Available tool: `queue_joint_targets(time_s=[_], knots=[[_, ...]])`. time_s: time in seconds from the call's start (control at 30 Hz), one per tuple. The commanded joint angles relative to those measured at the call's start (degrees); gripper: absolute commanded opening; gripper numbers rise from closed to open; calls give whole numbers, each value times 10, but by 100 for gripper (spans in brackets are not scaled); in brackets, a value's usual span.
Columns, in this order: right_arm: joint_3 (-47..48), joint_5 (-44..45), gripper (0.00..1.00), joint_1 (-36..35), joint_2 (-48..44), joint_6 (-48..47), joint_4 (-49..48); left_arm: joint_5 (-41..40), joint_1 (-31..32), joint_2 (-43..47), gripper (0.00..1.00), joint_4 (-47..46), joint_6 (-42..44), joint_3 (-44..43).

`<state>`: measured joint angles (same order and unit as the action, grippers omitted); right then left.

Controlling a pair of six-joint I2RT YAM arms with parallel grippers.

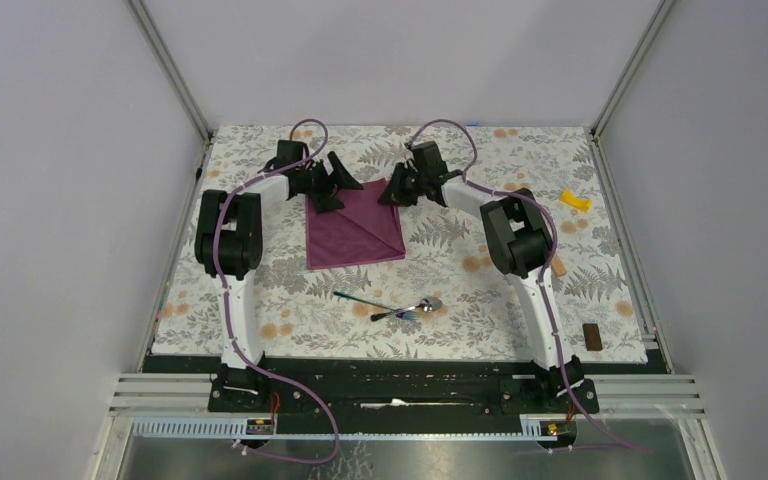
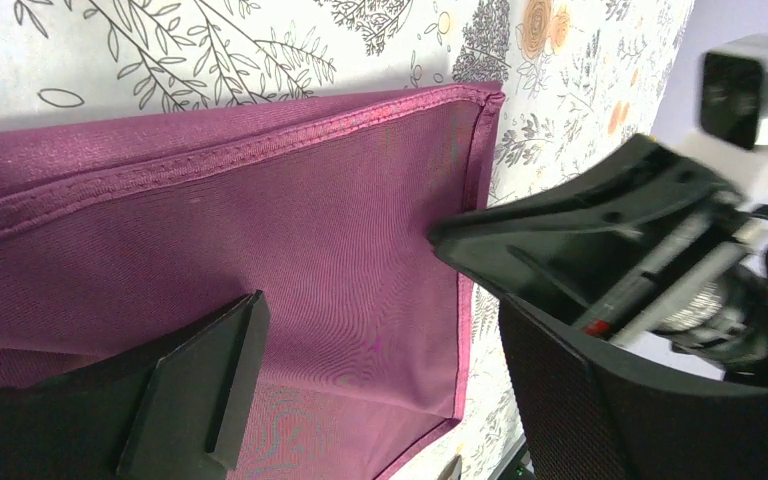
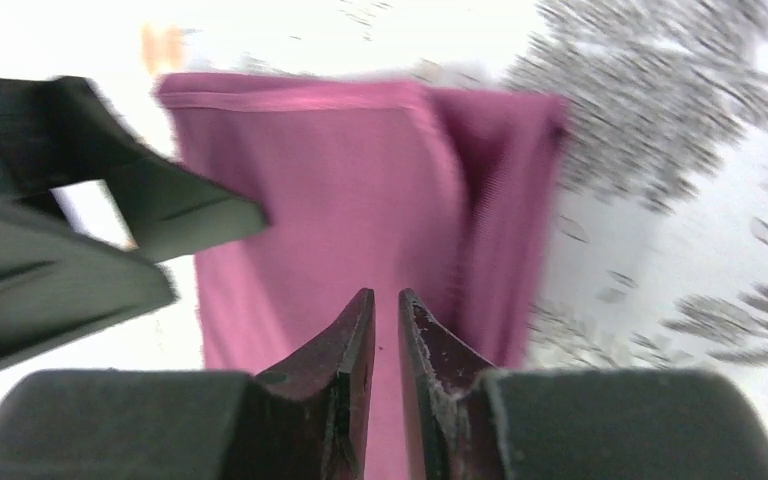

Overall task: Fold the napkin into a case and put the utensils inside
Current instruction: Smooth out the upper triangle-folded napkin at the center of the board, then rotate the upper triangle-folded napkin at the center of the board.

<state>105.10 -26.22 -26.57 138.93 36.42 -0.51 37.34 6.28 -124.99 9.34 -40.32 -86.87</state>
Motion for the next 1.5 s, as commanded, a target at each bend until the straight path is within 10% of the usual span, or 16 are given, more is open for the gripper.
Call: queue_joint_targets(time_s=[0.0, 0.67, 1.07, 1.47], knots=[[-58, 88, 20, 4, -33, 20, 12, -2, 4, -2, 90, -3, 17, -13], [-250, -52, 48, -57, -231, -27, 2, -21, -4, 48, 93, 93, 49, -87], [-133, 150, 0, -193, -141, -90, 111, -67, -23, 218, 97, 158, 115, 47], [-110, 226, 0, -204, -93, -124, 160, -87, -38, 323, 98, 186, 155, 148]])
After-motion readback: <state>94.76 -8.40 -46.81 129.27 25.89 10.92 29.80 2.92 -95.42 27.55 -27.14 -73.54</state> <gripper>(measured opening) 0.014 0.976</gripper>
